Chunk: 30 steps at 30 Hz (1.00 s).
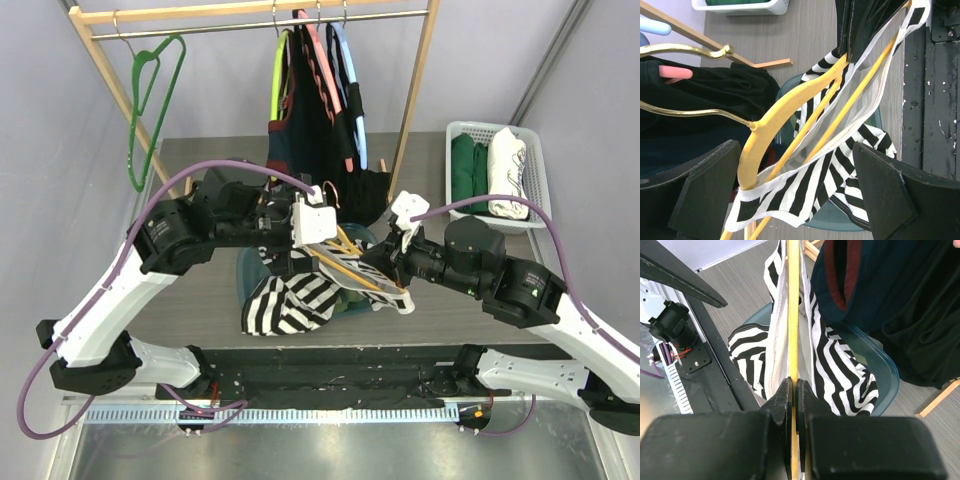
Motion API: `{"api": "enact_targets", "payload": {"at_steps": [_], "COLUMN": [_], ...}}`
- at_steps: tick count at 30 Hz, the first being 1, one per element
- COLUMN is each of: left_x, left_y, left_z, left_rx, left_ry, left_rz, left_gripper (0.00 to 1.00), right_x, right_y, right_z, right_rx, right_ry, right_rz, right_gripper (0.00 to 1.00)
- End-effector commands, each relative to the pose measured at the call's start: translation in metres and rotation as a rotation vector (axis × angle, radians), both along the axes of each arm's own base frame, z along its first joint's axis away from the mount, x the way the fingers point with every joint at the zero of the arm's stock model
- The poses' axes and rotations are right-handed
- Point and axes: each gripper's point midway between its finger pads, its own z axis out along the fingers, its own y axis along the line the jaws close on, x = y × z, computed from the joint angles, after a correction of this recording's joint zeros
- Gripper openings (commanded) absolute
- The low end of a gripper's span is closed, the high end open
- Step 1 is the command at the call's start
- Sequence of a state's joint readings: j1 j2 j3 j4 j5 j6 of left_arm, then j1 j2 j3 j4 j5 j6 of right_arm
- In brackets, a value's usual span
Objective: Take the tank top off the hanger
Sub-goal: Pick up the tank top from the bin, then remove the tank top from the hanger.
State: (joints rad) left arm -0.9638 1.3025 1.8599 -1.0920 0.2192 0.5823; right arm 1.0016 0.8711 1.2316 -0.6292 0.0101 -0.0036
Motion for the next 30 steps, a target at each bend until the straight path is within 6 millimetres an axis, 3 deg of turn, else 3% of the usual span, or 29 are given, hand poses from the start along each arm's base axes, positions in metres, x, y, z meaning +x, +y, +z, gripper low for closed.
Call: {"api": "enact_targets", "payload": {"at_steps": [1, 2, 7, 14, 19, 22, 24, 25, 28, 30], "left_x": [0.0, 0.002, 0.01, 0.009, -0.003, -0.008, -0.009, -0.014, -0.021, -0.023], "left_y": [-0.002, 0.0, 0.011, 0.017, 0.001, -0.009, -0.011, -0.011, -0.015, -0.017], "left_z": [0.022, 0.039, 0.061, 0.032, 0.02, 0.03, 0.031, 0.036, 0.034, 0.027], "left_rx": [-0.05, -0.078, -0.079, 0.0, 0.019, 0.001, 0.008, 0.001, 0.006, 0.027], "left_ry": [-0.049, -0.086, -0.177, -0.136, -0.068, -0.044, -0.029, -0.02, 0.03, 0.063], "left_rz": [-0.015, -0.005, 0.024, 0.012, -0.093, -0.138, -0.152, -0.171, -0.203, -0.216], "left_gripper": [1.0, 1.0, 1.0, 0.97, 0.92, 0.82, 0.68, 0.55, 0.3, 0.25], "right_x": [-0.003, -0.003, -0.01, -0.023, -0.031, -0.032, -0.034, -0.035, -0.033, -0.031], "right_y": [-0.002, -0.003, -0.013, -0.02, -0.02, -0.024, -0.026, -0.027, -0.029, -0.031], "right_z": [0.039, 0.038, 0.042, 0.041, 0.046, 0.047, 0.049, 0.05, 0.052, 0.052], "right_rx": [0.075, 0.072, 0.086, 0.099, 0.113, 0.095, 0.097, 0.099, 0.096, 0.093], "right_ry": [-0.079, -0.078, -0.076, -0.066, -0.075, -0.085, -0.096, -0.099, -0.109, -0.117], "right_rz": [0.013, 0.012, 0.012, 0.045, 0.087, 0.09, 0.096, 0.098, 0.086, 0.075], "right_gripper": [0.01, 0.01, 0.01, 0.01, 0.01, 0.01, 0.01, 0.01, 0.01, 0.01]}}
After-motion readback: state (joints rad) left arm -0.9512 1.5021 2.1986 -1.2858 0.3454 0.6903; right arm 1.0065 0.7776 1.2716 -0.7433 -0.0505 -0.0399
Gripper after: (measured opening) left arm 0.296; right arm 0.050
